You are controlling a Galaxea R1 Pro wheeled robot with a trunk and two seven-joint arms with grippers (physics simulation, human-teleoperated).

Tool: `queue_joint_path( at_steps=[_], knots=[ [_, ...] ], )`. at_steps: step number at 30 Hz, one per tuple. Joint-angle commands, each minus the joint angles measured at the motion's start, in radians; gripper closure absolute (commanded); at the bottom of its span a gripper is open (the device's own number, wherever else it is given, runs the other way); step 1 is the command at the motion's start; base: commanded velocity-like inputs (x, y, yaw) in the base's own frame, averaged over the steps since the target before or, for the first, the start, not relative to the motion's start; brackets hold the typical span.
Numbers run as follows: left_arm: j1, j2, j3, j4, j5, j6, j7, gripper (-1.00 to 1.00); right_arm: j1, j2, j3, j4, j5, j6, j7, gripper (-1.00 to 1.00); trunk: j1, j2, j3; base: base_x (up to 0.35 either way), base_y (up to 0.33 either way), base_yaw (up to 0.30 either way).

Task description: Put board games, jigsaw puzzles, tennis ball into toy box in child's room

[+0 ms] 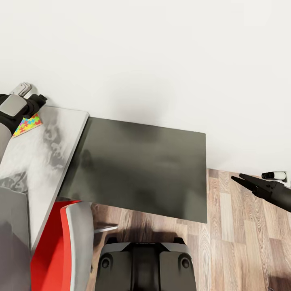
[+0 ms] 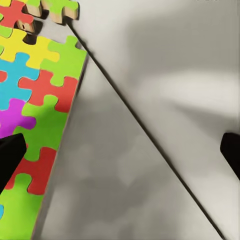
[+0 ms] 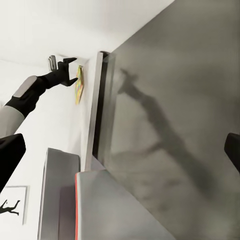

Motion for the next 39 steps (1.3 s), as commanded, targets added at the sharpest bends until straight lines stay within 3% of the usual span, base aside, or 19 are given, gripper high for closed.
queue_joint_path(
  at_steps=[1, 20, 28, 35, 39],
  knots=[
    [0.001, 0.001, 0.012, -0.001, 0.036, 0.003, 0.004, -1.00, -0.001, 0.000, 0.000, 0.000, 0.003, 0.003, 0.005, -1.00, 0.012, -0.001, -0.001, 0.000, 0.000, -0.021],
    [0.005, 0.023, 0.018, -0.003, 0.045, 0.009, 0.000, -1.00, -0.001, 0.002, 0.008, 0.001, 0.003, 0.003, 0.003, -1.00, 0.012, -0.001, -0.001, 0.000, 0.000, -0.005],
    [0.006, 0.053, 0.018, -0.008, 0.101, 0.022, -0.002, -1.00, -0.001, 0.005, 0.010, 0.001, 0.003, 0.003, 0.002, -1.00, 0.012, -0.001, -0.001, 0.000, 0.000, 0.000],
    [0.016, 0.097, 0.017, -0.076, 0.169, 0.103, -0.002, -1.00, -0.001, 0.010, 0.012, 0.001, 0.003, 0.003, 0.001, -1.00, 0.012, -0.001, -0.001, 0.000, 0.000, 0.000],
    [0.025, 0.107, 0.017, -0.110, 0.185, 0.129, -0.001, -1.00, -0.001, 0.011, 0.013, 0.001, 0.003, 0.003, 0.000, -1.00, 0.012, -0.001, -0.001, 0.000, 0.000, 0.000]
  ],
)
